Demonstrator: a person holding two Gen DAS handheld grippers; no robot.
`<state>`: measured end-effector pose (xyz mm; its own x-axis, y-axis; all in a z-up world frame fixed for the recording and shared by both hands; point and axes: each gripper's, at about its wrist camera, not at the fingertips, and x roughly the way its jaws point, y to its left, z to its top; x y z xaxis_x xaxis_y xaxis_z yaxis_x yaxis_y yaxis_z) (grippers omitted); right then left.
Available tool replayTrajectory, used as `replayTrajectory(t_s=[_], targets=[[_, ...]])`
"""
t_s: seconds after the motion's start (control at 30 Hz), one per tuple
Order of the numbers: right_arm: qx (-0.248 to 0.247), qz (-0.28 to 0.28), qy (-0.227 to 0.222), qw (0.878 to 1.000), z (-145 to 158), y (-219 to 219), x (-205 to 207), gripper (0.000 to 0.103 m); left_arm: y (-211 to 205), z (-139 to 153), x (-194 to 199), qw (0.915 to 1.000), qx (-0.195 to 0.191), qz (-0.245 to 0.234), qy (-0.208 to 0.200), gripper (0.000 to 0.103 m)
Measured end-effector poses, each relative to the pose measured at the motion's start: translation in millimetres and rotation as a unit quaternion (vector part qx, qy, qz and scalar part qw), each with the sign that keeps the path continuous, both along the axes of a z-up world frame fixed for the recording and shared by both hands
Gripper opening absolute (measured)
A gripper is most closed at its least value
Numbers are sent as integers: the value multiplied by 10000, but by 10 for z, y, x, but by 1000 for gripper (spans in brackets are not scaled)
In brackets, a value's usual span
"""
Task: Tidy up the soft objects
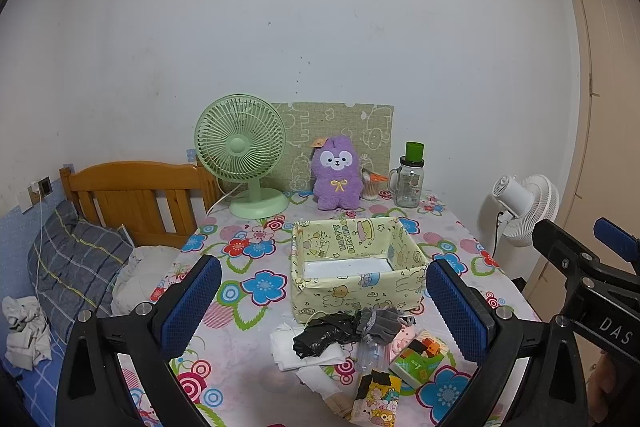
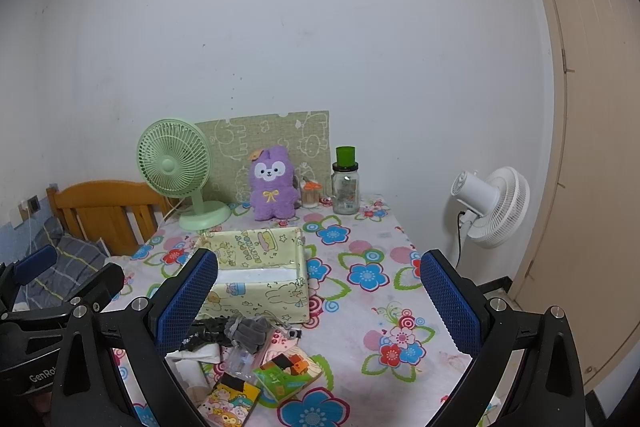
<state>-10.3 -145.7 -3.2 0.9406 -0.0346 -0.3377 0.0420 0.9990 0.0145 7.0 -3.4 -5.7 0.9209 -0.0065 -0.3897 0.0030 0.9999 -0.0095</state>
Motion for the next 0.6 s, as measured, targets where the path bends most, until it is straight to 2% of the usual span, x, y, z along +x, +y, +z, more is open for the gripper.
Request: replayTrajectory(t_s=[0.6], targets=[[16,8,2,10000,11,11,-8,102,-1,-1,7,10000,1,0,-2,103]])
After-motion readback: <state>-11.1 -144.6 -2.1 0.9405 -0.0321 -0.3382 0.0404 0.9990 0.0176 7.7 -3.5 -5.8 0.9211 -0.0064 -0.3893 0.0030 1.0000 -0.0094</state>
